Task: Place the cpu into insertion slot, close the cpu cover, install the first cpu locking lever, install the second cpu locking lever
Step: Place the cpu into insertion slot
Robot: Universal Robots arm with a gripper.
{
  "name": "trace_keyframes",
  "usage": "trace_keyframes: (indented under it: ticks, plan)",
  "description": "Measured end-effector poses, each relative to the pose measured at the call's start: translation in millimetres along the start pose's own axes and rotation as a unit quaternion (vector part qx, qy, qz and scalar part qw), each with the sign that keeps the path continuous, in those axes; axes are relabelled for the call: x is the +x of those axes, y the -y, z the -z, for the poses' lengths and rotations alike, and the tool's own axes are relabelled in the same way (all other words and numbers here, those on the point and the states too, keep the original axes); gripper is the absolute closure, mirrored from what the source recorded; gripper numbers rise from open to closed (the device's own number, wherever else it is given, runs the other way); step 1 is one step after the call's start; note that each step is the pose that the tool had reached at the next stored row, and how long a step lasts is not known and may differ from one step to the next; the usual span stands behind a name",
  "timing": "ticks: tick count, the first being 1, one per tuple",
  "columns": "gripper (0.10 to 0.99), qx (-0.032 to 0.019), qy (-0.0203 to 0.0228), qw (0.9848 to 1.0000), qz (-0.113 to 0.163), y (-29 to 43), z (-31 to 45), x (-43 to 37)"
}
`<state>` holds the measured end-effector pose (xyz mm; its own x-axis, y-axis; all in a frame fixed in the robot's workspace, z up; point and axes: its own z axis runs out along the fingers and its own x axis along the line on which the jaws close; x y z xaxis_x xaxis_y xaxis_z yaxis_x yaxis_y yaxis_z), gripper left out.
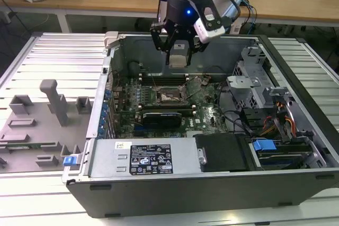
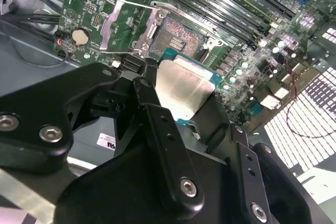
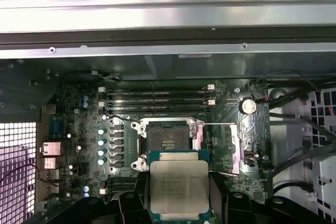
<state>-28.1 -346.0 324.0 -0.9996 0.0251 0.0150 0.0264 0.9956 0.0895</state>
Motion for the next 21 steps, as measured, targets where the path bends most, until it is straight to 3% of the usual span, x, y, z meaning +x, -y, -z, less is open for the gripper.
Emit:
trace_keyframes:
  ticks: [4, 8, 9, 11, 13, 15, 17, 18, 19, 21]
  plan:
    - [0.545, -0.0003, 0.0024, 0.9997, -0.026, 0.8, -8.8, 0.2]
    - [0.545, -0.0011, 0.0067, 0.9973, -0.074, 1.7, -18.5, 0.0]
    - [0.545, -0.0013, 0.0085, 0.9956, -0.093, 1.9, -21.4, 0.0]
    - [0.545, -0.0021, 0.0129, 0.9898, -0.142, 2.4, -26.6, -0.1]
    - [0.545, -0.0026, 0.0157, 0.9846, -0.174, 2.7, -29.9, -0.1]
    - [0.545, -0.0028, 0.0173, 0.9813, -0.192, 2.9, -31.7, -0.2]
    - [0.545, -0.0033, 0.0194, 0.9763, -0.215, 3.0, -33.9, -0.2]
    - [0.545, -0.0034, 0.0207, 0.9730, -0.230, 3.2, -35.2, -0.2]
    - [0.545, -0.0037, 0.0224, 0.9685, -0.248, 3.3, -36.8, -0.2]
    - [0.545, -0.0040, 0.0239, 0.9636, -0.266, 3.5, -38.4, -0.3]
